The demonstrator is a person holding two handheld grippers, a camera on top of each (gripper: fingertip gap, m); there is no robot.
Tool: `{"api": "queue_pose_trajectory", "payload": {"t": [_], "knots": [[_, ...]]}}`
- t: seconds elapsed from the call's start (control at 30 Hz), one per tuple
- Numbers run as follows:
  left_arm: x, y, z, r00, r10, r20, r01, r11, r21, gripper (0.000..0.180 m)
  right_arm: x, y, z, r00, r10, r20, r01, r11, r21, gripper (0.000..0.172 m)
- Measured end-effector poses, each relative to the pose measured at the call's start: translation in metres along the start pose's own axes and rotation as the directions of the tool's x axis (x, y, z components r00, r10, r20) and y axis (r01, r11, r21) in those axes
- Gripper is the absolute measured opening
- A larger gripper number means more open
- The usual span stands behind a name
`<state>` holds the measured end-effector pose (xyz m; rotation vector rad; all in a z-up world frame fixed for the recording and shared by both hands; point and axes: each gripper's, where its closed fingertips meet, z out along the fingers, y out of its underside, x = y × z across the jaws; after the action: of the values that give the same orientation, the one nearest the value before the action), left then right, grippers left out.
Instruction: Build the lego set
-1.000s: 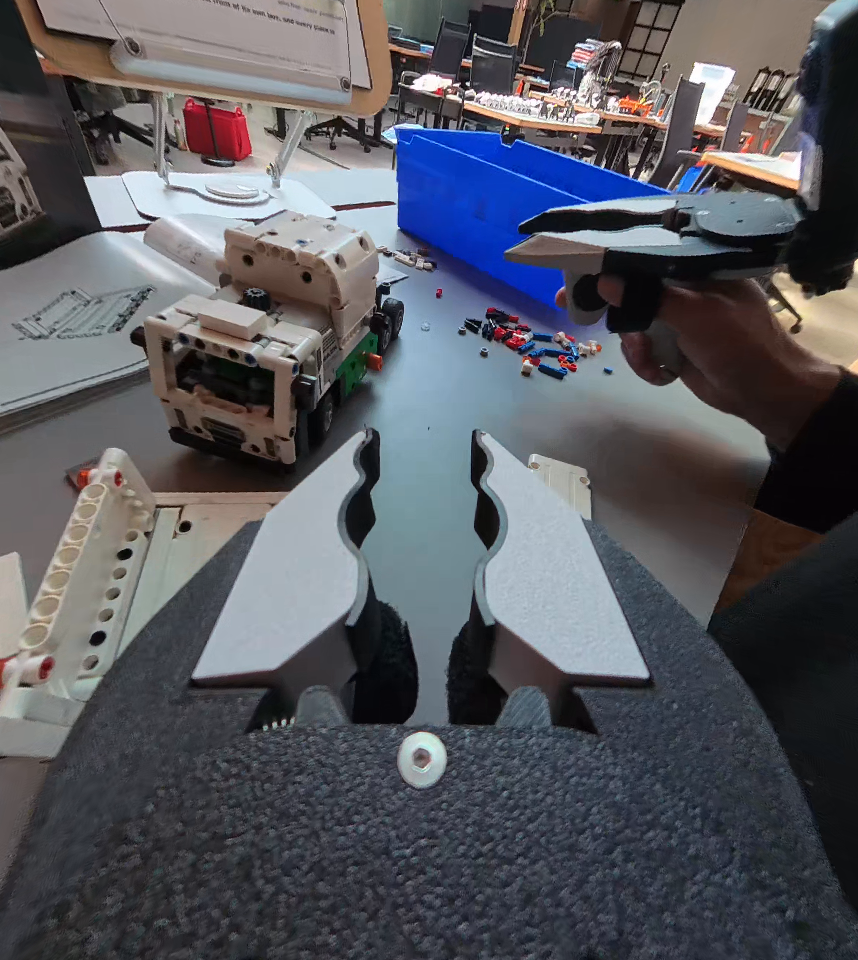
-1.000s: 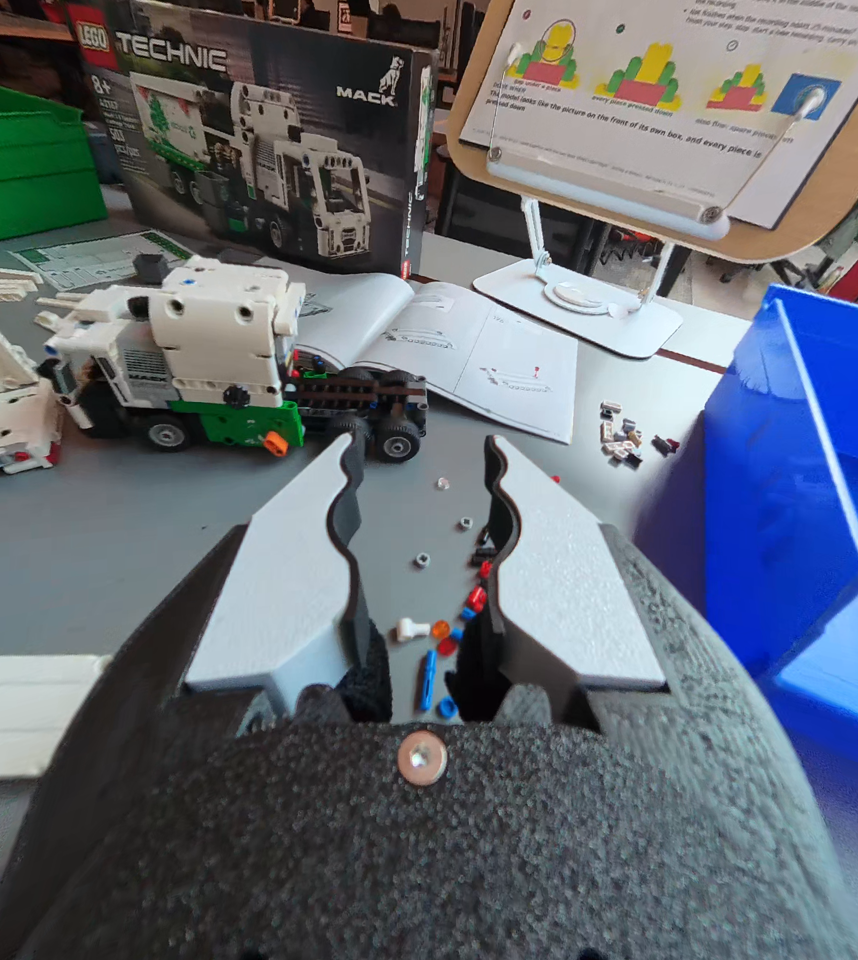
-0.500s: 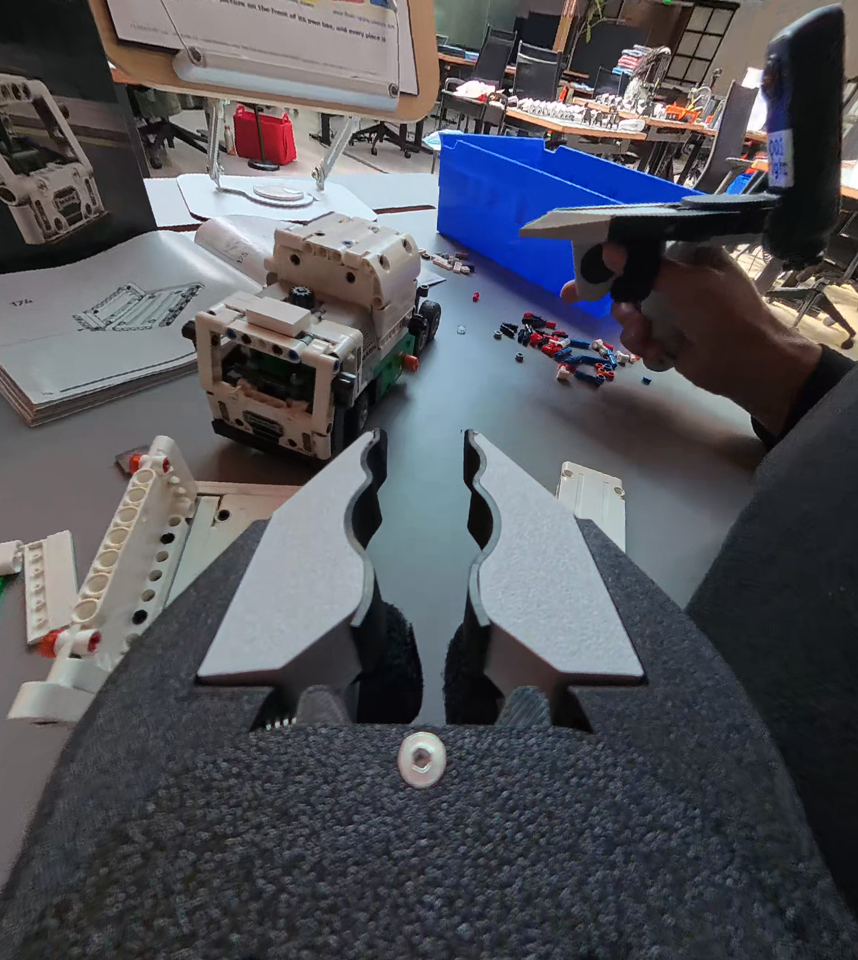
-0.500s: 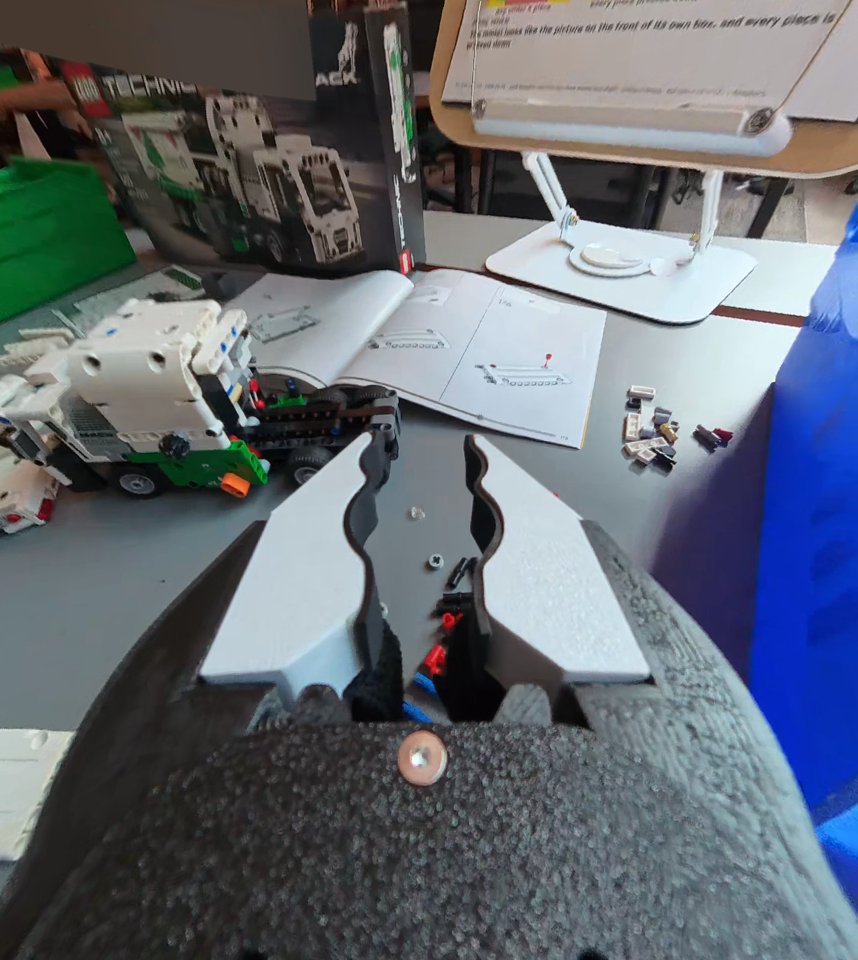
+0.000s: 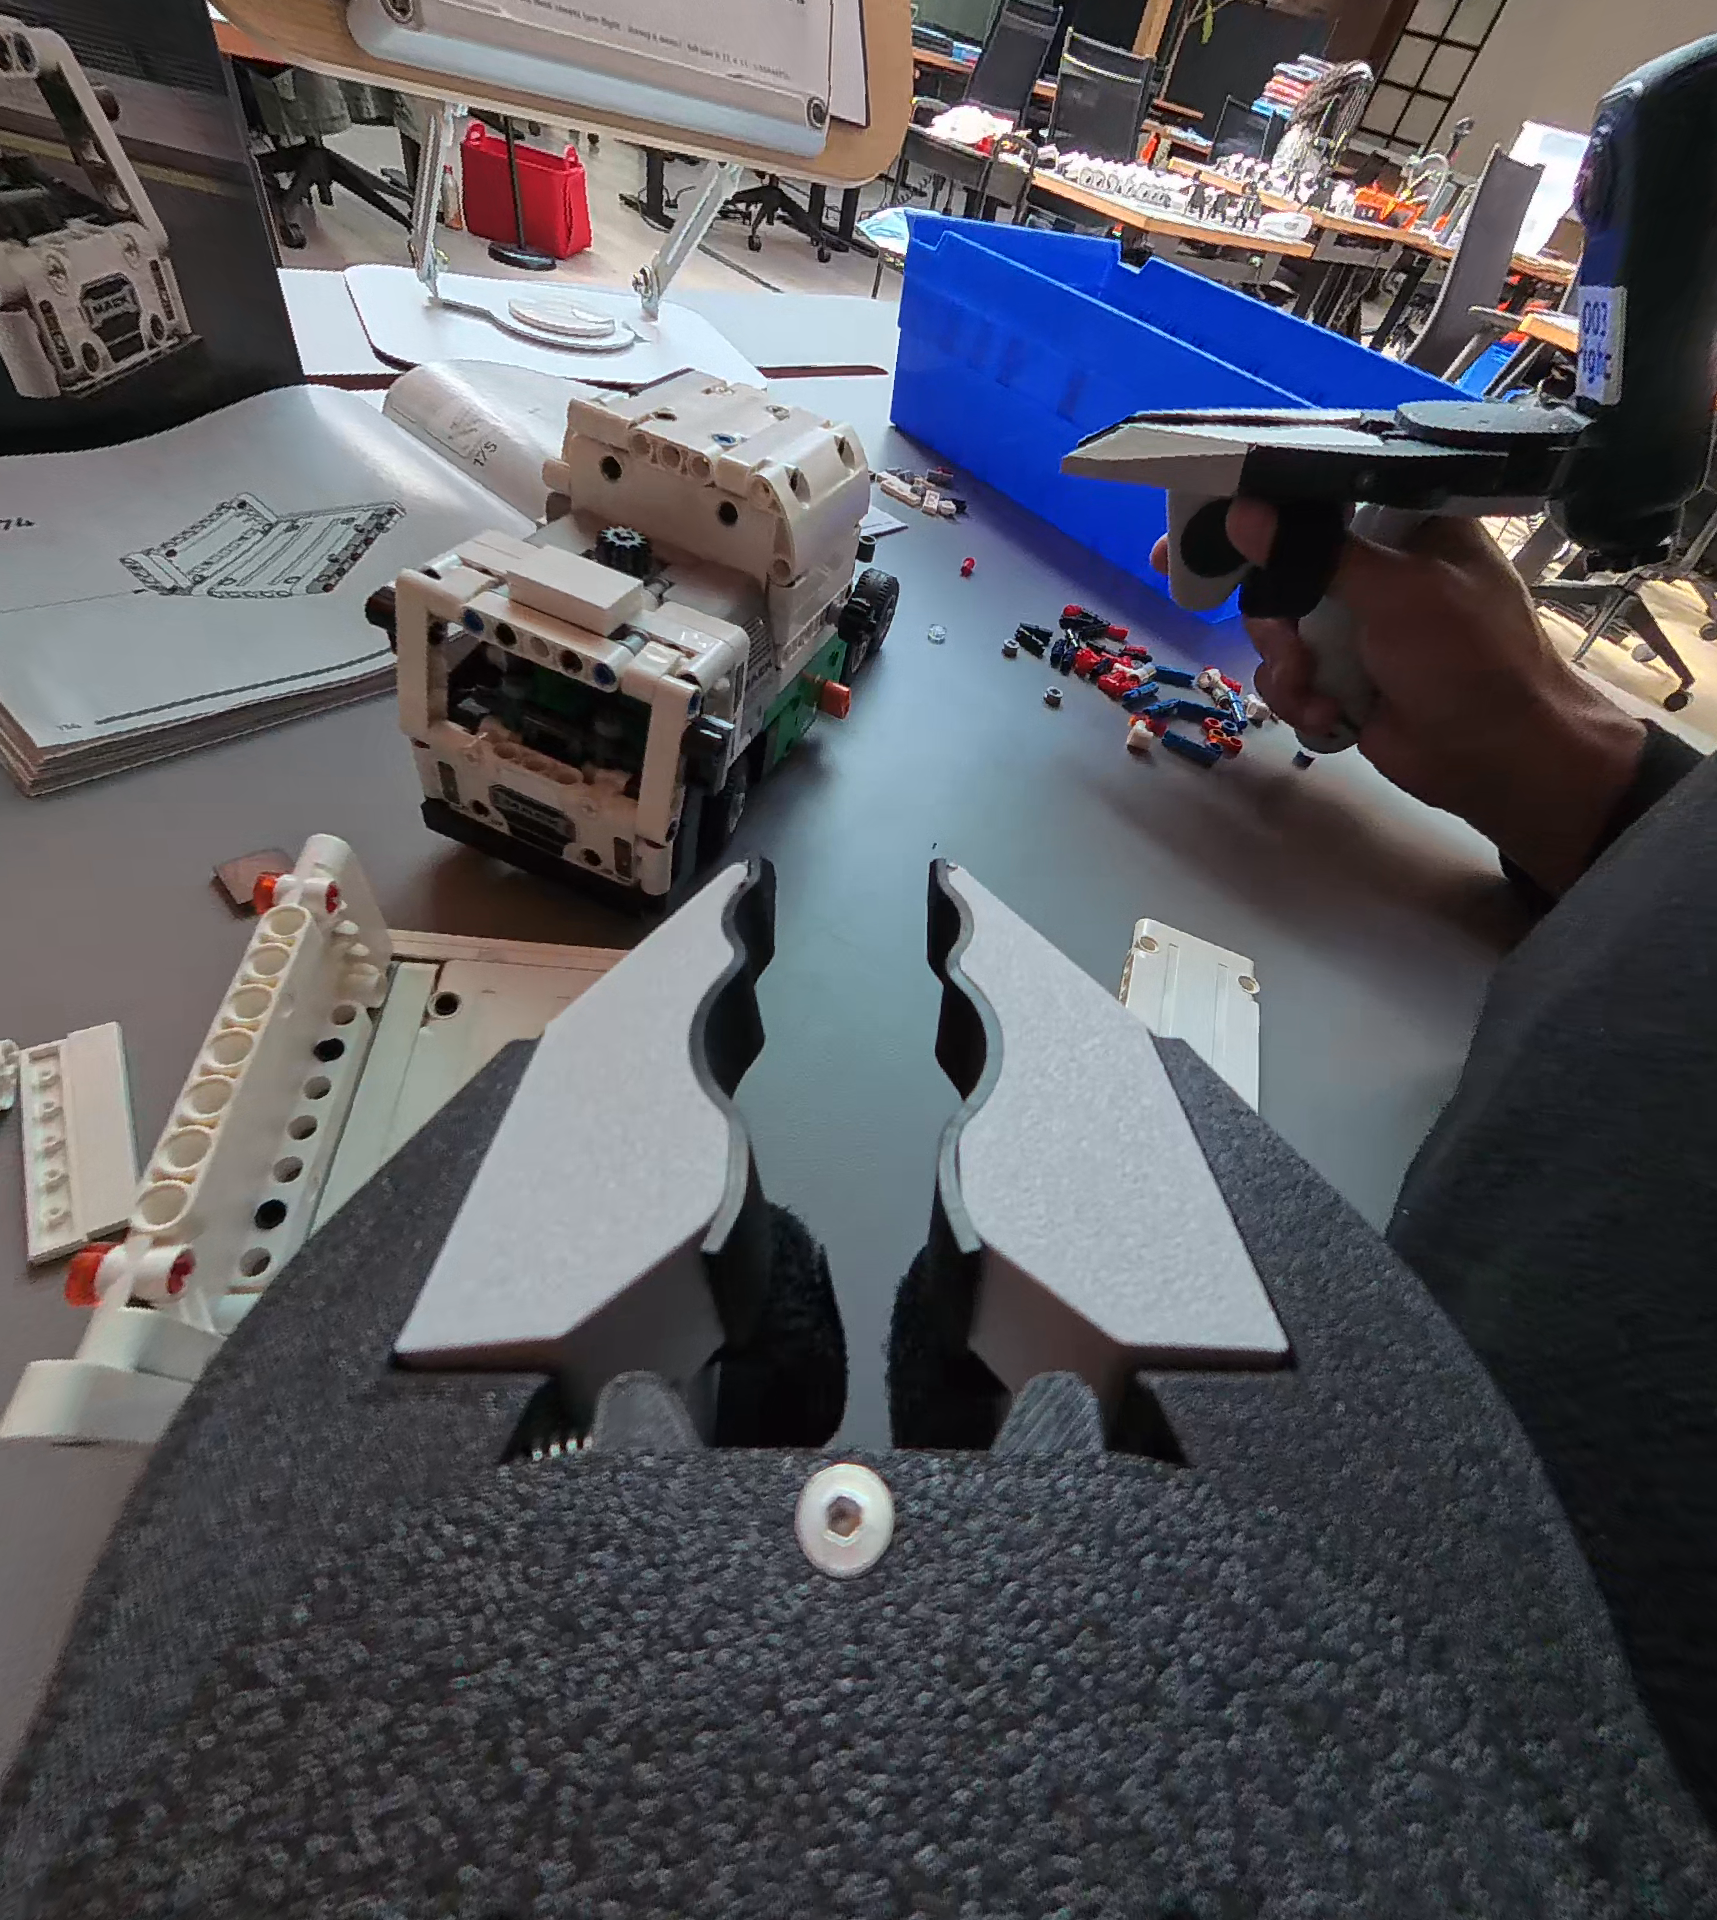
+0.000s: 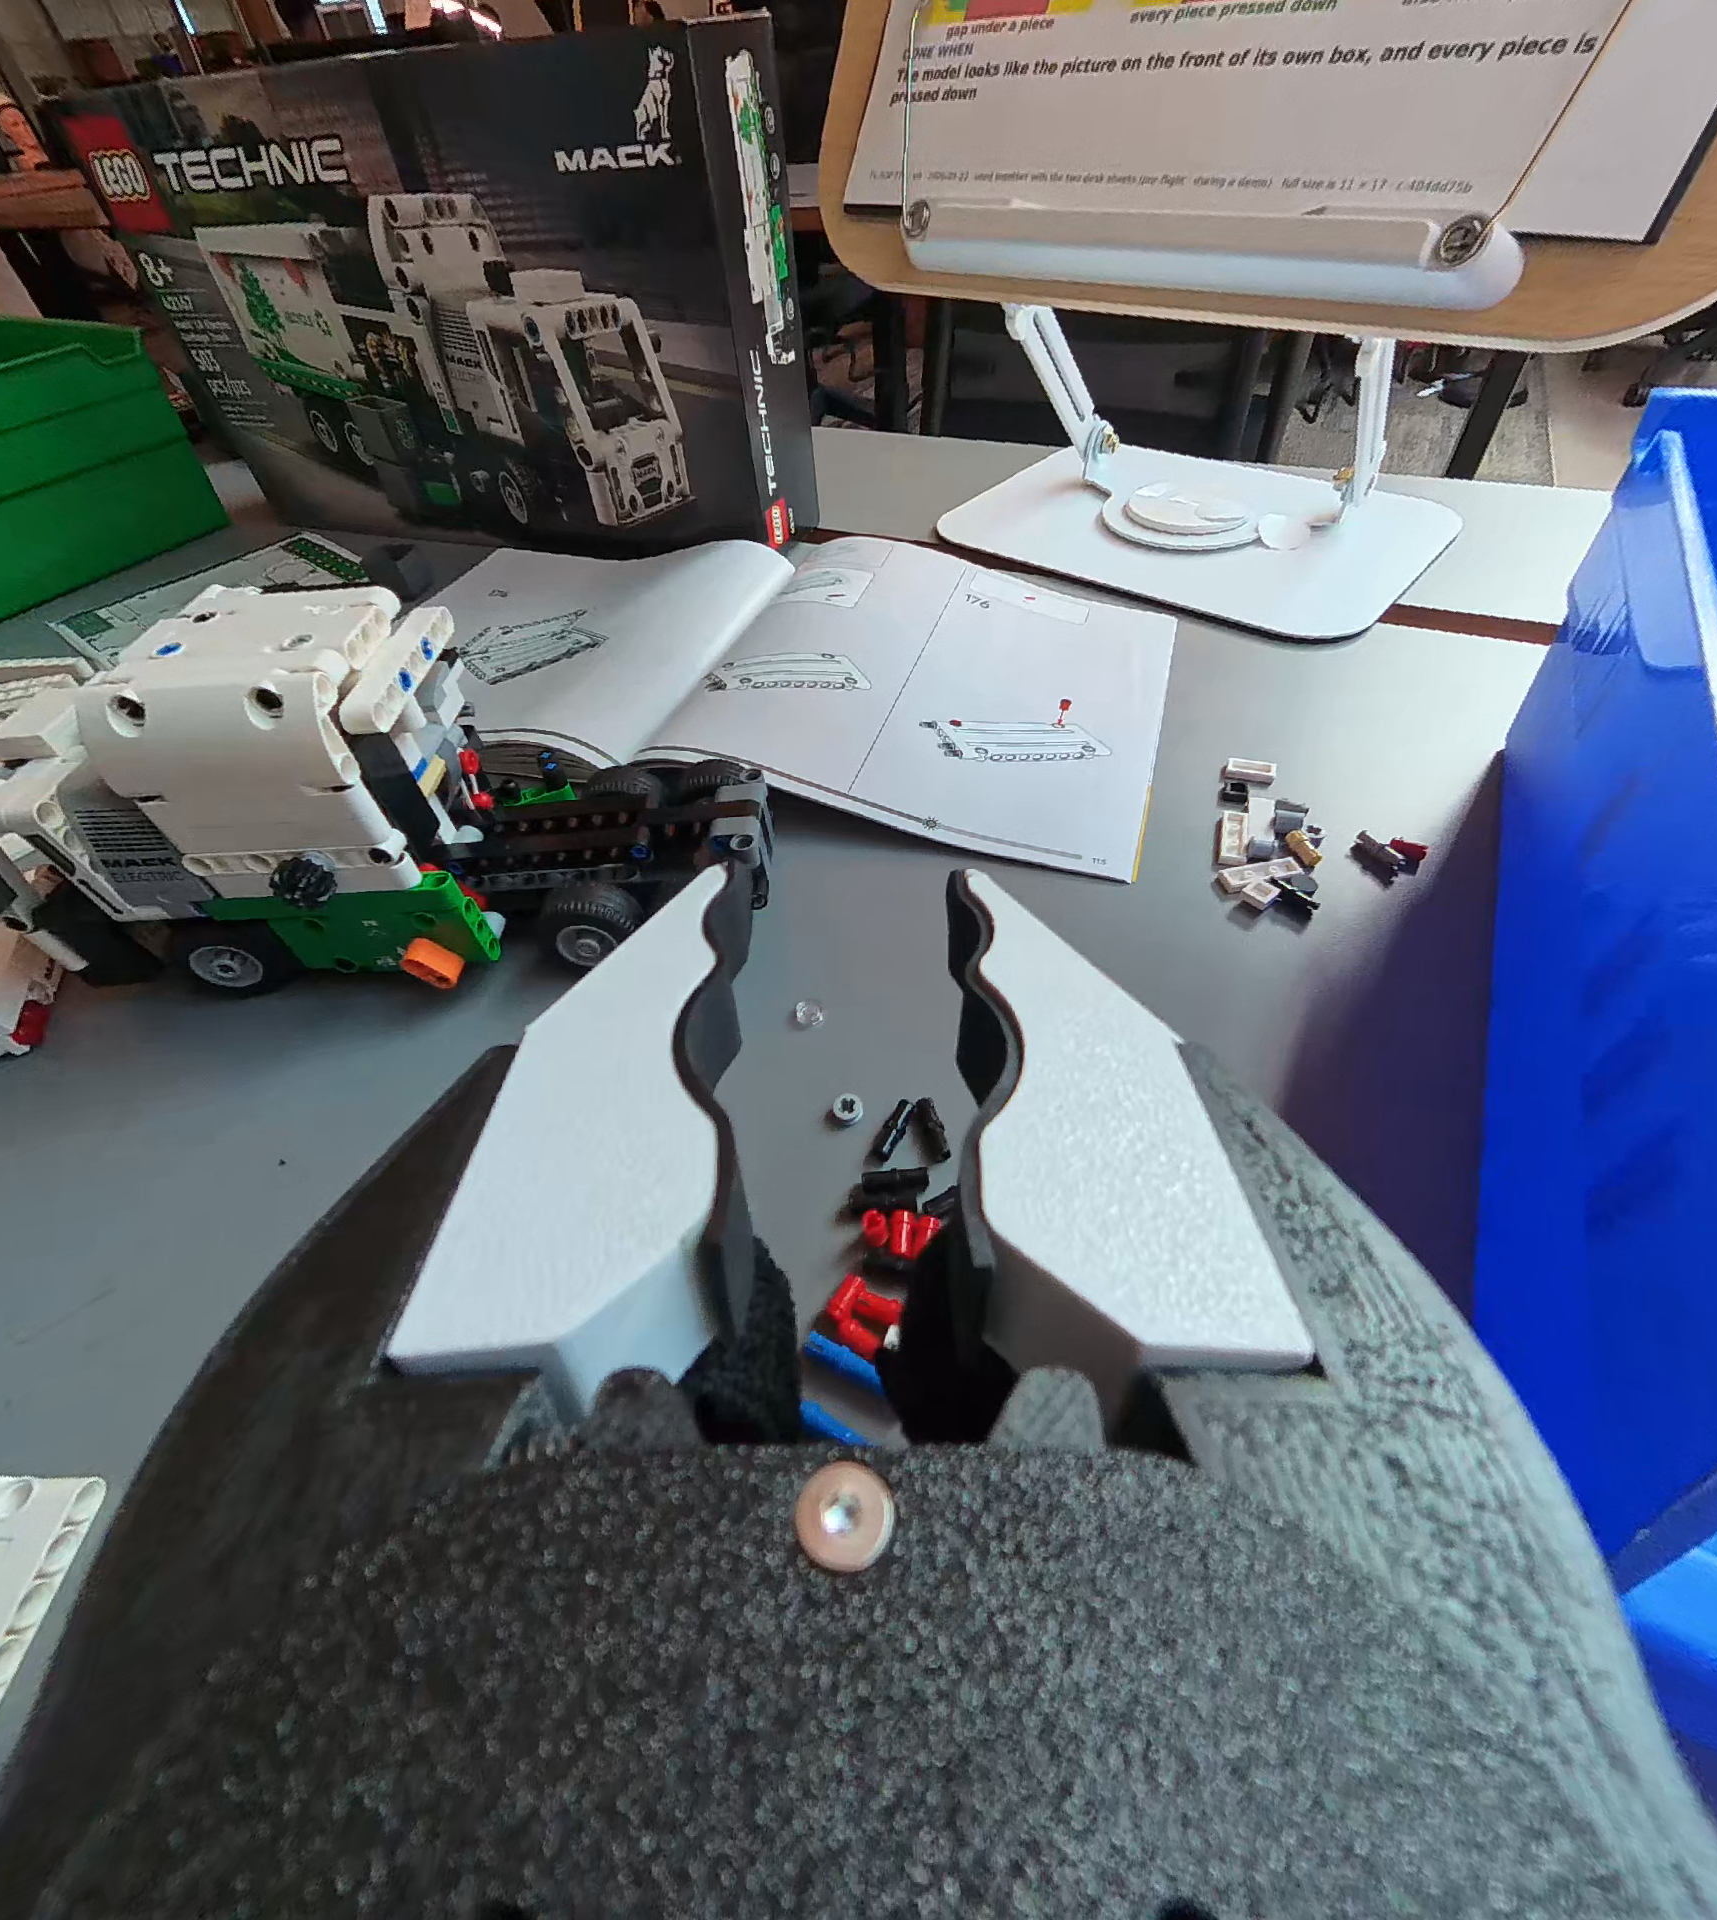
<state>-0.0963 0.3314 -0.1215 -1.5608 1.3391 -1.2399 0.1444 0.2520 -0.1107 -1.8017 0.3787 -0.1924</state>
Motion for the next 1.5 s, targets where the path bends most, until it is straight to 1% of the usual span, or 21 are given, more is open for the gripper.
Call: {"api": "queue_pose_trajectory", "payload": {"t": [0.17,0.47,0.73,0.87,0.93,1.0,1.1,1.2,1.27,1.33,1.4,1.5], "knots": [[0.0,0.0,0.0,1.0,0.0,-0.001,-0.001,1.0,-0.003,0.027,0.0,0.003,0.0,1.0,-0.02,-0.009,0.02,1.0,-0.007,0.035],[-0.003,0.002,0.002,1.0,-0.019,0.011,0.019,1.0,-0.014,0.027,-0.005,0.003,0.0,1.0,-0.012,0.012,0.012,1.0,-0.005,0.033],[0.003,-0.006,-0.004,0.999,0.032,-0.001,-0.032,0.998,0.046,0.027,-0.006,-0.001,-0.003,1.0,-0.016,0.007,0.016,1.0,0.021,0.033],[0.01,-0.009,-0.006,0.998,0.06,-0.031,-0.058,0.996,0.07,0.027,-0.009,-0.009,-0.008,0.998,-0.066,-0.007,0.067,0.996,0.064,0.032],[0.015,-0.01,-0.009,0.996,0.073,-0.059,-0.068,0.994,0.086,0.028,-0.023,-0.012,-0.013,0.996,-0.076,0.048,0.073,0.996,0.057,0.034],[0.024,-0.011,-0.012,0.989,0.091,-0.116,-0.08,0.992,0.098,0.029,-0.045,-0.011,-0.023,0.986,-0.097,0.135,0.094,0.995,0.031,0.036],[0.036,-0.008,-0.013,0.975,0.126,-0.185,-0.11,0.989,0.094,0.03,-0.081,0.001,-0.044,0.951,-0.096,0.295,0.113,0.993,-0.043,0.037],[0.055,0.013,-0.007,0.944,0.174,-0.282,-0.19,0.981,-0.033,0.042,-0.1,0.025,-0.068,0.928,-0.081,0.365,0.146,0.977,-0.154,0.037],[0.065,0.026,-0.004,0.922,0.229,-0.312,-0.266,0.96,-0.084,0.045,-0.096,0.035,-0.085,0.94,-0.084,0.33,0.153,0.97,-0.19,0.036],[0.073,0.026,-0.007,0.904,0.295,-0.308,-0.323,0.945,-0.044,0.037,-0.084,0.044,-0.102,0.962,-0.077,0.261,0.134,0.969,-0.207,0.035],[0.08,0.02,-0.012,0.894,0.318,-0.316,-0.33,0.944,0.018,0.031,-0.063,0.058,-0.116,0.983,-0.072,0.17,0.113,0.964,-0.242,0.034],[0.079,0.013,-0.017,0.9,0.291,-0.325,-0.289,0.956,0.057,0.03,-0.037,0.082,-0.131,0.994,-0.101,0.044,0.11,0.947,-0.302,0.033]]}}
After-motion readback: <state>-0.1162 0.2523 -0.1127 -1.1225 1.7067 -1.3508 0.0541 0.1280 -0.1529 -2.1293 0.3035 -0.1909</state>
